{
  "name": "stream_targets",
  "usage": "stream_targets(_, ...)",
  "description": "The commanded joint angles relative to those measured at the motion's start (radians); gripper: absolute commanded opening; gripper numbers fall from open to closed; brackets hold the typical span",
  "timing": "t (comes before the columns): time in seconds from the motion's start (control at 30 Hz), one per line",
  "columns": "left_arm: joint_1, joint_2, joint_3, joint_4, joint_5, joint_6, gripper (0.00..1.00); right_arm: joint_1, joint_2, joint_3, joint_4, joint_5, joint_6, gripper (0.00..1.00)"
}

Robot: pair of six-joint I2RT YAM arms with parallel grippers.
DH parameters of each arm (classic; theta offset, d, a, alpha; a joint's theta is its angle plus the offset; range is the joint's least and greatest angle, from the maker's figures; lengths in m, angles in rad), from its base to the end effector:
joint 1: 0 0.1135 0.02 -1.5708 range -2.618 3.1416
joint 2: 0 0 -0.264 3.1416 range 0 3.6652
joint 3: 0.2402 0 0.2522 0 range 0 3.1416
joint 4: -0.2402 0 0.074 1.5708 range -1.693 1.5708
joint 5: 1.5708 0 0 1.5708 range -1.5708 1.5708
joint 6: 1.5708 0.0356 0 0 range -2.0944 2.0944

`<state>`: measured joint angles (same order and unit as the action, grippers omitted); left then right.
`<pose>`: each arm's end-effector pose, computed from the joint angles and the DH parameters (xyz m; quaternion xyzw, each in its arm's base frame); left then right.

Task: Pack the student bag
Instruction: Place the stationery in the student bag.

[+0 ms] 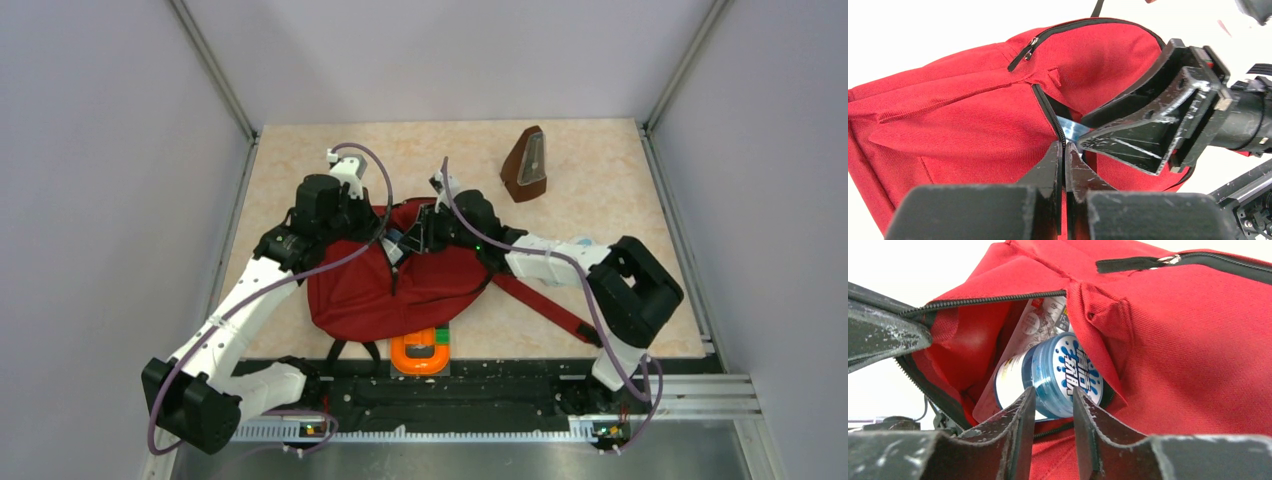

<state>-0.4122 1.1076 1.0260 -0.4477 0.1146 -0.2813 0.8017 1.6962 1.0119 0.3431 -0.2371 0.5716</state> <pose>0.2233 -0.1021 0.3343 0.0851 0.8623 -0.2155 0.4503 0.2604 0.2811 0.2307 -0.1609 0.7980 0.4378 0.3817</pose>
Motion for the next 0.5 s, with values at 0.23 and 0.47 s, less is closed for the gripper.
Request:
stream_targets(0.23, -0.004, -0.057, 0.02, 0.126, 0.013, -0.002, 0.0, 0.113, 0.176, 0.145, 0.249, -0.32, 0.143, 0.27)
stream_targets(0.47, -0.004, -0.055, 0.02, 0.127, 0.01, -0.001, 0.0, 0.144, 0.196, 0.132, 0.3, -0.333, 0.187, 0.26)
